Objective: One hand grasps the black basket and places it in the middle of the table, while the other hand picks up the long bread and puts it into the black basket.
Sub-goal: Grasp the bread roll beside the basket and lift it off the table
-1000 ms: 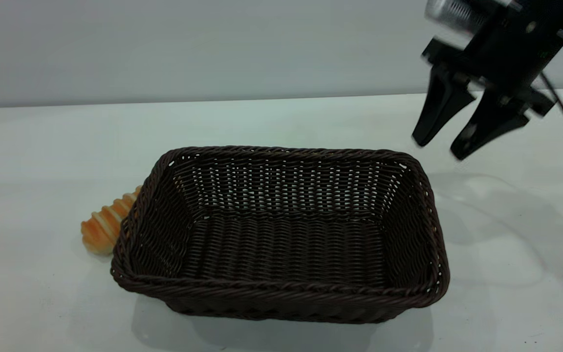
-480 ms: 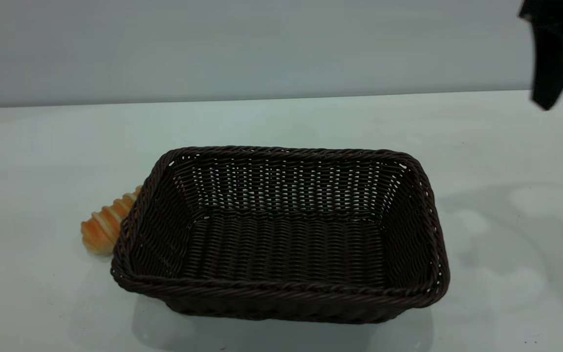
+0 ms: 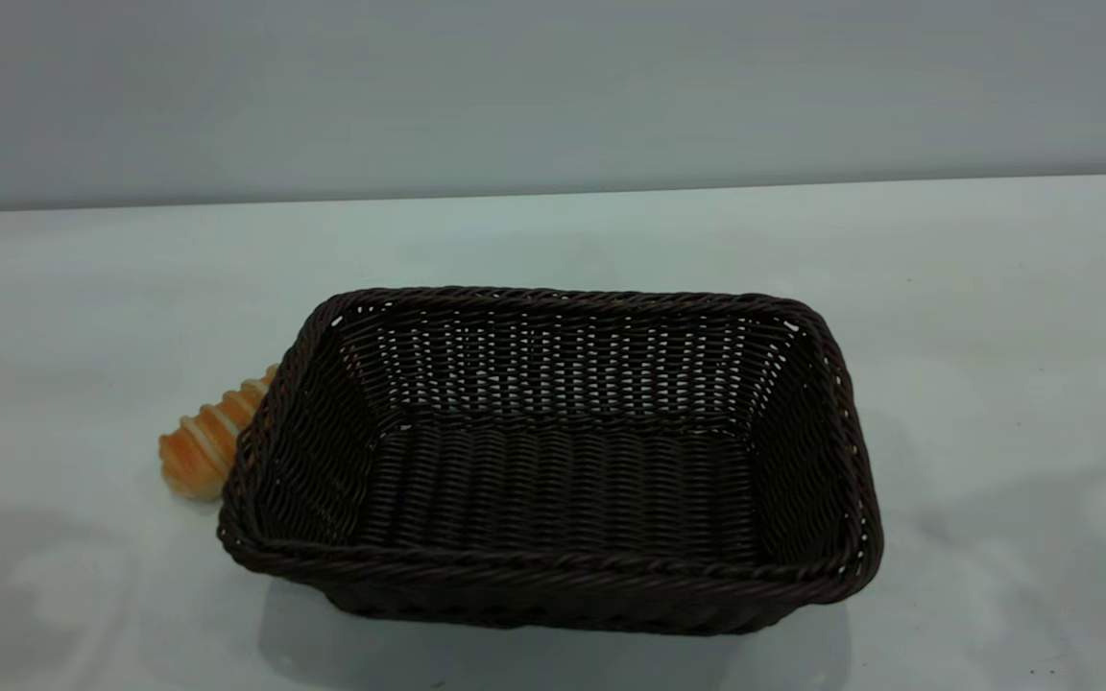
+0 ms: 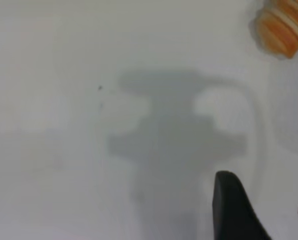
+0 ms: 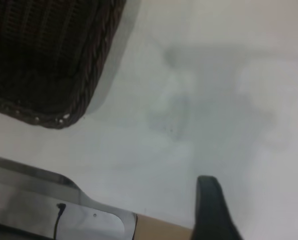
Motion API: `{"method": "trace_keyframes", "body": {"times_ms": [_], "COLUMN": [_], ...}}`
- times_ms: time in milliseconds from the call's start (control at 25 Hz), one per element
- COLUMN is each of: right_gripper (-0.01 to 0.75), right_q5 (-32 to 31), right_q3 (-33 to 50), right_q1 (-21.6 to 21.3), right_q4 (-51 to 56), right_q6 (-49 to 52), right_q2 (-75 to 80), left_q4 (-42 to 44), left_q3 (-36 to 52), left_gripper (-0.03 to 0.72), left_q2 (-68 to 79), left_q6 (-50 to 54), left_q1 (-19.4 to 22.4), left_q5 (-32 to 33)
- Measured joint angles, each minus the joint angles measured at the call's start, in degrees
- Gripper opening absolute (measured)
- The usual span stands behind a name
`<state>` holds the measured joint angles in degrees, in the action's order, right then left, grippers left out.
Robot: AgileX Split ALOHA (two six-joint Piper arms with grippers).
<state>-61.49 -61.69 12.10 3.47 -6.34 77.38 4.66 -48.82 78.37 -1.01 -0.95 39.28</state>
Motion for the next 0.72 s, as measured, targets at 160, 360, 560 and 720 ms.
{"method": "trace_keyframes", "body": {"times_ms": [160,360,560,720], "right_gripper": [0.486,0.486,0.486,0.486], "right_q5": [-0.48,-0.49,-0.38,-0.07], "right_q3": [2.81,5.76,6.72,6.72], "right_q1": [0.0,0.0,0.0,0.0], "right_q4": [0.0,0.0,0.0,0.44], "right_q6": [0.0,0.0,0.0,0.0], "right_q2": [-2.91,-5.41,-5.49,-5.49], "left_q4": [-4.02,-13.38,-23.38,-32.01], "left_q3": [-2.21,-3.91,-4.16,-4.22], "left_gripper": [0.366,0.366,0.366,0.366], "left_q2": [9.85,19.9,27.14,32.31], "left_q6": [-5.9,-20.22,-40.23,-54.83], "left_q1": [0.0,0.0,0.0,-0.4], "left_q5": [-5.05,-10.9,-17.51,-23.15]}}
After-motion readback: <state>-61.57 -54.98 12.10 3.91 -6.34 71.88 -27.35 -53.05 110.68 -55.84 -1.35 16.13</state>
